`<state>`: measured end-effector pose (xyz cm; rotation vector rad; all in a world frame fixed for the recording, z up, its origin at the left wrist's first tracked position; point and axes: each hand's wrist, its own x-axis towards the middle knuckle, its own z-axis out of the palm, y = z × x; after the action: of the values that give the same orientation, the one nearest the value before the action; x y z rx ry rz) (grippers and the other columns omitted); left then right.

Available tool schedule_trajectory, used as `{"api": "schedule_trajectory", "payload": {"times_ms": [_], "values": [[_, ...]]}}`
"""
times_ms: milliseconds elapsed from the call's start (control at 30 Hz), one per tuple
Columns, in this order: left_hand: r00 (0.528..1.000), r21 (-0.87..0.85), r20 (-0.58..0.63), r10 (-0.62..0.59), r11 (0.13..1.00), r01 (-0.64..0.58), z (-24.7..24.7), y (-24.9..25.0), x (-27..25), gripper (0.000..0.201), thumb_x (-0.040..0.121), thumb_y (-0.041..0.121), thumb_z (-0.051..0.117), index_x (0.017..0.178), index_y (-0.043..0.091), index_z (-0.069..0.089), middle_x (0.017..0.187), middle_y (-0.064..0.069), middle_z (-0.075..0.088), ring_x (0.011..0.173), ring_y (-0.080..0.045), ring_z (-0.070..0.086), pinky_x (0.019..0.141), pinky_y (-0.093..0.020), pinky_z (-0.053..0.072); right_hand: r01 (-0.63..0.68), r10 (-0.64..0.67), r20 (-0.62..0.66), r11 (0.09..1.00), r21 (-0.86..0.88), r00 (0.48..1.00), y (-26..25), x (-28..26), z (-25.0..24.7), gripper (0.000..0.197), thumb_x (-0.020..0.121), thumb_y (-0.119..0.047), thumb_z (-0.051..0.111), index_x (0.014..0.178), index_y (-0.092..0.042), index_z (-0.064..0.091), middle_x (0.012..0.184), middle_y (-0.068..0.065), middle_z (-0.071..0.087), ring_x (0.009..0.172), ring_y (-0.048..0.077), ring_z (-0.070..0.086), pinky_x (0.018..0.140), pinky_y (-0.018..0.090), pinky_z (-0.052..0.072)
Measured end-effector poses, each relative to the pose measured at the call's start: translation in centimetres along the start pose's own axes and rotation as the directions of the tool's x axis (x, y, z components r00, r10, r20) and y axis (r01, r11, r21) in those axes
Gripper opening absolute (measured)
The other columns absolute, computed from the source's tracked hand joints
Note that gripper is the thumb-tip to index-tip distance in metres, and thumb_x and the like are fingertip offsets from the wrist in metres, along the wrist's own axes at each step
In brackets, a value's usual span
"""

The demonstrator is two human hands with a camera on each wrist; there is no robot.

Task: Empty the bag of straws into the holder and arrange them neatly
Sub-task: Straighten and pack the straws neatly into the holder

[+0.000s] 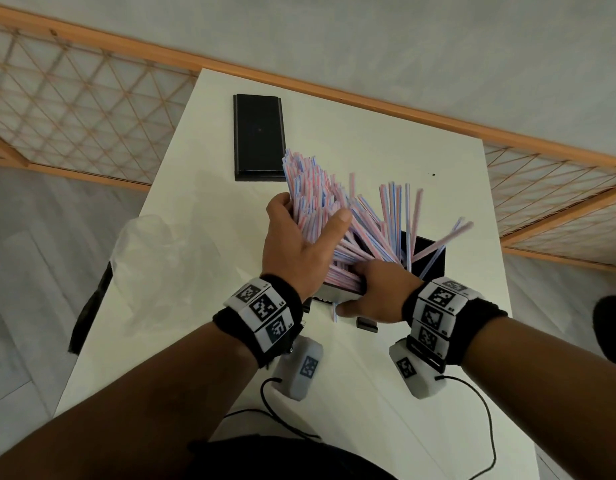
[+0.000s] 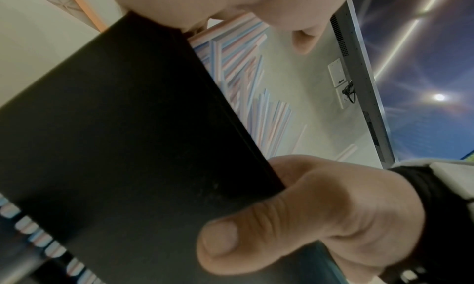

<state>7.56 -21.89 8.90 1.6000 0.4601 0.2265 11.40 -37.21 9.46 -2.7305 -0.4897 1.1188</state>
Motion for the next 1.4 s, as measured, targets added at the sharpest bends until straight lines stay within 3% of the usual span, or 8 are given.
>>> {"api": "schedule_trajectory", "payload": {"times_ms": [300,500,667,800,900,1067,1300,1400], "values": [[0.999,0.043,0.011,-0.033,0.999,0.032,-0.2,0.2,-0.3,0.096,0.054,0.068,0.078,0.129,0.024,0.04,0.119,0.015,0.062,0.102,0.005,0.064,0.076,-0.003,0.047,0.062,-0.063,0.066,0.998,0.026,0.996,-1.6,0.6,-0.8,0.072,0.063,-0.048,0.082,0.126,-0.028,0.053,0.111,-0.008,0.066,0.102,0.02,0.064,0.094,0.04,0.053],[0.997,0.056,-0.007,-0.073,0.996,0.073,-0.2,0.5,-0.2,0.096,0.058,0.046,0.094,0.133,0.025,0.037,0.122,0.014,0.06,0.105,0.0,0.065,0.079,-0.007,0.048,0.046,-0.048,0.043,0.997,0.062,0.998,-1.7,0.7,-1.1,0.082,0.074,-0.031,0.083,0.143,-0.017,0.041,0.129,0.002,0.059,0.112,0.022,0.059,0.09,0.026,0.044],[0.994,0.055,-0.046,-0.101,0.993,0.103,-0.3,0.7,-0.1,0.093,0.061,0.045,0.093,0.134,0.025,0.039,0.116,0.019,0.061,0.096,0.007,0.065,0.075,-0.008,0.05,0.143,-0.13,-0.089,0.977,0.157,0.988,-1.5,0.4,-1.2,0.082,0.067,-0.045,0.088,0.135,-0.019,0.05,0.124,-0.004,0.063,0.113,0.015,0.059,0.096,0.028,0.046],[0.994,0.109,-0.056,-0.094,0.989,0.1,-0.4,0.6,0.0,0.091,0.063,0.043,0.093,0.135,0.025,0.04,0.121,0.015,0.061,0.097,0.004,0.065,0.078,-0.012,0.049,0.067,-0.064,-0.044,0.995,0.079,0.997,-0.9,-0.4,-1.2,0.049,0.067,-0.068,0.077,0.091,-0.031,0.056,0.084,-0.01,0.063,0.079,0.007,0.062,0.066,0.022,0.046],[0.994,0.121,-0.068,-0.091,0.988,0.099,-0.6,0.4,0.1,0.095,0.063,0.043,0.093,0.139,0.024,0.039,0.133,0.012,0.055,0.108,-0.006,0.063,0.091,-0.023,0.051,0.008,-0.014,-0.099,0.998,-0.059,0.995,-0.3,-0.6,-1.1,0.066,0.062,-0.085,0.065,0.082,-0.024,0.052,0.074,-0.005,0.057,0.067,0.008,0.056,0.056,0.025,0.042],[0.994,0.163,-0.056,-0.092,0.982,0.1,-0.4,-0.2,0.4,0.096,0.065,0.042,0.092,0.141,0.02,0.037,0.137,0.006,0.054,0.112,-0.012,0.063,0.09,-0.023,0.049,-0.003,-0.052,-0.253,0.977,-0.213,0.966,-0.4,-2.1,-0.9,0.06,0.072,-0.074,0.067,0.071,-0.023,0.036,0.064,-0.004,0.045,0.056,0.012,0.043,0.049,0.026,0.029],[0.996,0.088,-0.027,-0.08,0.993,0.082,-0.3,0.0,0.3,0.092,0.063,0.057,0.088,0.134,0.024,0.041,0.126,0.012,0.06,0.104,0.0,0.065,0.081,-0.01,0.05,0.154,-0.167,-0.232,0.985,-0.072,0.958,-0.2,-1.7,0.7,0.035,0.08,-0.046,0.071,0.102,-0.019,0.065,0.085,0.0,0.069,0.081,0.025,0.064,0.075,0.034,0.053],[0.998,0.022,-0.027,-0.06,0.998,0.061,-0.3,-0.1,0.2,0.099,0.062,0.075,0.072,0.137,0.02,0.039,0.13,0.005,0.059,0.111,-0.008,0.065,0.096,-0.026,0.053,0.083,-0.093,-0.193,0.995,-0.058,0.977,0.0,-1.2,1.1,0.032,0.077,-0.048,0.07,0.092,-0.022,0.06,0.08,-0.002,0.067,0.075,0.022,0.063,0.073,0.033,0.054]]}}
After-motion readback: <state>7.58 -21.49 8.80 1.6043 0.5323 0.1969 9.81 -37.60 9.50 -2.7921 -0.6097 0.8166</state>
